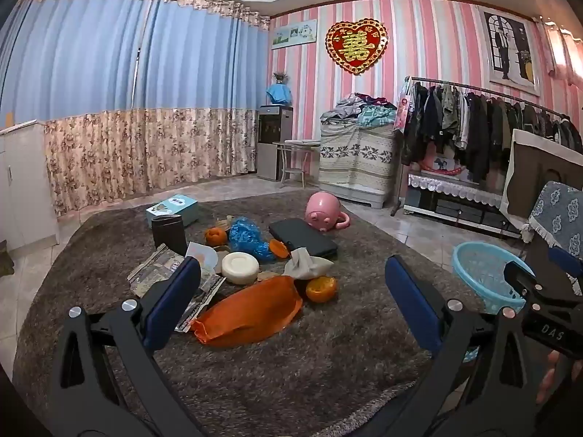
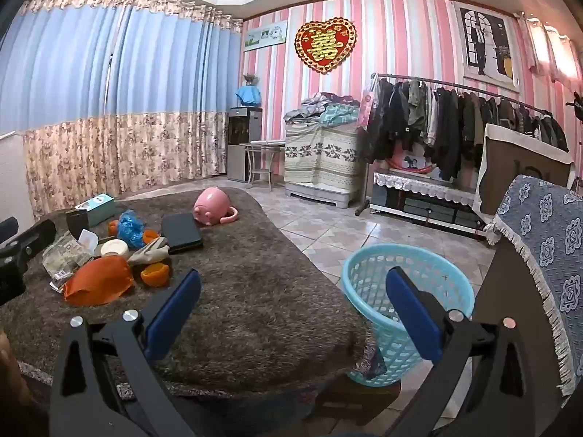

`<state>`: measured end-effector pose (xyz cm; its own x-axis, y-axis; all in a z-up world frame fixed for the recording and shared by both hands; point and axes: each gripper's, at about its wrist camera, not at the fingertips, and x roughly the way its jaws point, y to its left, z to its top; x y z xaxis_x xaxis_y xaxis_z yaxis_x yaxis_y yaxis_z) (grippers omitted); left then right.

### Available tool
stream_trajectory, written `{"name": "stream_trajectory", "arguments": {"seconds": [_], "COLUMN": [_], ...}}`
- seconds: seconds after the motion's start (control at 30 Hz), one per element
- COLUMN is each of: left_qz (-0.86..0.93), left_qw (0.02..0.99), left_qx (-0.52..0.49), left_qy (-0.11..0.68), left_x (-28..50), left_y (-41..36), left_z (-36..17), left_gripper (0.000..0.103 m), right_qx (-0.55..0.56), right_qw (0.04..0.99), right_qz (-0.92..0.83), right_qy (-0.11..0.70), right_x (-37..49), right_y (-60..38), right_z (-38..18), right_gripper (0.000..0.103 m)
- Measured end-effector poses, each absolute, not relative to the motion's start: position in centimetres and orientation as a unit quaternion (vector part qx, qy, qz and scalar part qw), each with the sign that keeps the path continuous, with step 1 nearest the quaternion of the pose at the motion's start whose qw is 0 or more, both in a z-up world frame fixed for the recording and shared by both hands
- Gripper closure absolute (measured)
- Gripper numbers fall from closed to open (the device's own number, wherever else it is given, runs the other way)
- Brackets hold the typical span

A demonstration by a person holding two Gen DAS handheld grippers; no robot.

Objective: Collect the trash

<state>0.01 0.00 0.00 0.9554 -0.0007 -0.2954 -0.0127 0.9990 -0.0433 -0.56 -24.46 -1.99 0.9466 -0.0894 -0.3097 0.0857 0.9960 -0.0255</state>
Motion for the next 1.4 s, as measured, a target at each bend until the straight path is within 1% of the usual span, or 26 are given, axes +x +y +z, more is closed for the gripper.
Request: {"name": "stream_trajectory", "arguments": {"seconds": [1.4], "left_qz": [0.006], "left_qw": [0.989], "left_qx": [-0.019], "left_qy": [0.145], "left_x": [-0.08], "left_y": [0.05], "left_z": [-0.28], "left_gripper": [0.005], "right_qx": [-0.003], "right_qw": [0.987], "right_qz": [-0.043], "right_qy": [0.154], "right_x": [-0.61], "right_y": [-24.51], "right_z": [-1.91], "right_gripper": [0.004]}}
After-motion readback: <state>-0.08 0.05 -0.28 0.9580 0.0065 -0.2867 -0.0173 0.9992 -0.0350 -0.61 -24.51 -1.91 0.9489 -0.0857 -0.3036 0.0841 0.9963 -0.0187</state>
